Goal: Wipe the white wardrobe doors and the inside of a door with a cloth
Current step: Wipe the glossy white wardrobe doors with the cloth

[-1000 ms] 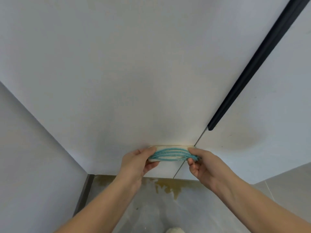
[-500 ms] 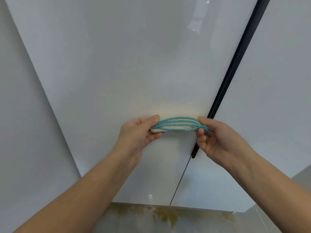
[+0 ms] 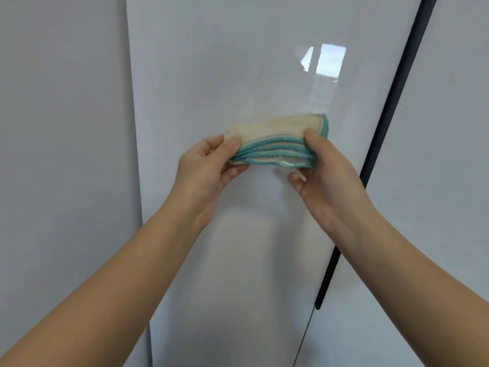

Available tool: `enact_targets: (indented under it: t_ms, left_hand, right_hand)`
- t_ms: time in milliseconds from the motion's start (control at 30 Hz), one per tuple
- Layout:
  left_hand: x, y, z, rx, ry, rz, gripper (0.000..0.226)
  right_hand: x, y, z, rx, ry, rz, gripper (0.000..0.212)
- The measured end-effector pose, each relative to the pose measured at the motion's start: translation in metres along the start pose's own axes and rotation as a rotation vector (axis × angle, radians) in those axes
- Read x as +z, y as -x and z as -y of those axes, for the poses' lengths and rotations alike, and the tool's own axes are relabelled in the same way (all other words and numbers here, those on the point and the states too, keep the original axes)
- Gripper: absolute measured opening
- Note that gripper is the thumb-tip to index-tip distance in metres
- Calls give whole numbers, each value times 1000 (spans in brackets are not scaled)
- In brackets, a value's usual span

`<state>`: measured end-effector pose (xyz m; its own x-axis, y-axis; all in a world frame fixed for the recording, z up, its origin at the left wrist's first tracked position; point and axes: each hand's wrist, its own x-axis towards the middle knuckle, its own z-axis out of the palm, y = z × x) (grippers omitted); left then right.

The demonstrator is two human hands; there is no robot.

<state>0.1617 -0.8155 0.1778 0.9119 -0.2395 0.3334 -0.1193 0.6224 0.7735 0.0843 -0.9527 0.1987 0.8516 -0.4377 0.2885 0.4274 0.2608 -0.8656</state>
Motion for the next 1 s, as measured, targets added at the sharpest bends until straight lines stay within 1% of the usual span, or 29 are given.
enact_targets:
  t_ms: [67, 133, 200, 267, 333, 400, 433, 500, 600, 667, 700, 733, 833, 867, 900, 933, 1000]
  left_hand:
    - [-12, 2, 0, -11, 2, -38, 3]
    - [-22, 0, -2, -11, -20, -59, 3]
    - [-33, -2, -9, -6, -108, -57, 7]
    - [-45, -3, -19, 11, -233, -79, 12]
    - [-58, -3, -31, 79, -336, -142, 14]
    - [-71, -4, -42, 185, -418, -211, 14]
    - [-78, -6, -46, 238, -461, -245, 17]
    - [-88, -11, -52, 327, -554, -310, 23]
    - [-100, -16, -56, 416, -694, -363, 27]
    - [-107, -15, -56, 450, -781, -353, 29]
    - [-110, -15, -55, 462, -824, -336, 30]
    - [-113, -15, -54, 472, -862, -320, 31]
    - [-119, -18, -54, 481, -908, -294, 38]
    - [-120, -20, -54, 477, -907, -290, 40]
    - [-121, -21, -55, 471, -902, -283, 42]
    - [-123, -22, -55, 464, -893, -271, 44]
    - [-125, -21, -56, 450, -883, -239, 47]
  right_hand:
    - [12, 1, -16, -41, 14, 66, 15]
    - [24, 3, -27, -62, -38, 78, 24]
    - [35, 1, -28, -104, -52, 41, 25]
    - [46, -3, -17, -229, 29, -32, 25]
    - [59, -9, 3, -468, 156, -107, 30]
    - [76, -15, 25, -781, 307, -123, 36]
    - [86, -19, 31, -914, 404, -95, 38]
    - [106, -35, 30, -1108, 610, -20, 38]
    - [128, -69, 1, -1416, 1078, 59, 31]
    - [132, -91, -23, -1534, 1346, 109, 29]
    - [130, -99, -32, -1577, 1435, 114, 28]
    - [128, -106, -39, -1620, 1482, 104, 27]
    - [126, -109, -57, -1705, 1483, 70, 20]
    - [126, -105, -67, -1737, 1483, 96, 16]
    - [122, -99, -80, -1767, 1501, 159, 10]
    - [116, -92, -98, -1797, 1524, 261, 3]
    - [91, -77, -139, -1836, 1576, 510, 10]
